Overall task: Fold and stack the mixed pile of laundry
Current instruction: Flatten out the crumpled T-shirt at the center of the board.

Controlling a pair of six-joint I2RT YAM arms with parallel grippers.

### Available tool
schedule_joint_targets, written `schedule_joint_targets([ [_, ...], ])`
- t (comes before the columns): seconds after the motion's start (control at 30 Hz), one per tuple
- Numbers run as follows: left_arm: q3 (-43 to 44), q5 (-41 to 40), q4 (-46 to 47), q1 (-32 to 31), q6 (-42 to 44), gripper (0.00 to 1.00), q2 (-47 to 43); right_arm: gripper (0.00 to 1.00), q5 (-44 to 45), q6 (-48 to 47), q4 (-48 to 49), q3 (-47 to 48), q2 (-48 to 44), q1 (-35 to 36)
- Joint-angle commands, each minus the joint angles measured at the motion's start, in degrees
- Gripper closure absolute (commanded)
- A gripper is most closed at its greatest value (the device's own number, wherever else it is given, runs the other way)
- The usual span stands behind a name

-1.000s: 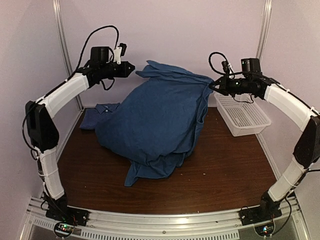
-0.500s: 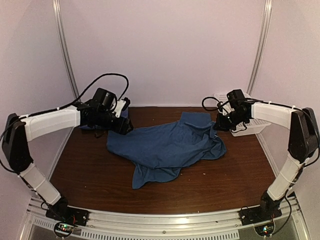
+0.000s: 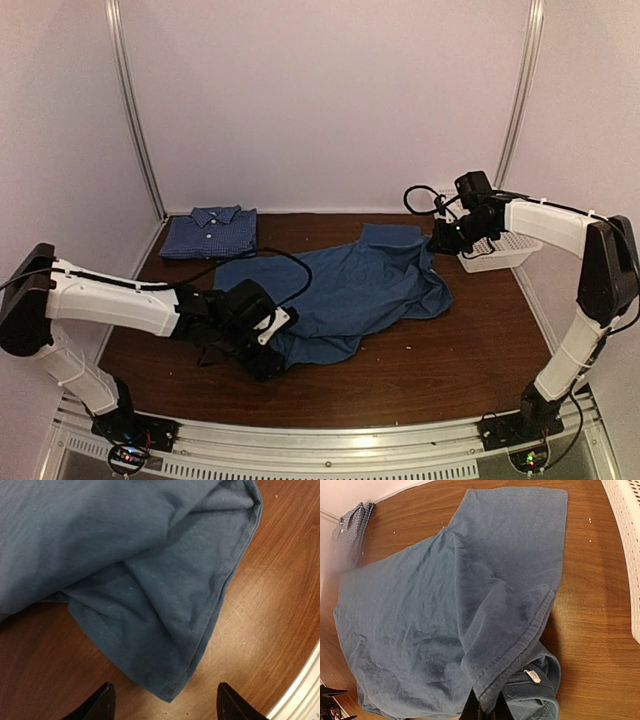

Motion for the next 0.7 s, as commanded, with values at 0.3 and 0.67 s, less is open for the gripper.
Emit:
schedule_joint_targets([
  [0.3, 10.4, -15.5, -8.9, -5.6, -3.3, 0.79, 17.1, 0.99, -1.2, -1.3, -1.6, -0.4, -2.6, 0.3],
  [0.67, -0.2, 3.1, 1.1, 5.7, -4.2, 1.0, -32.0, 0.94, -1.6, -3.1, -2.7, -3.0, -3.1, 0.9],
])
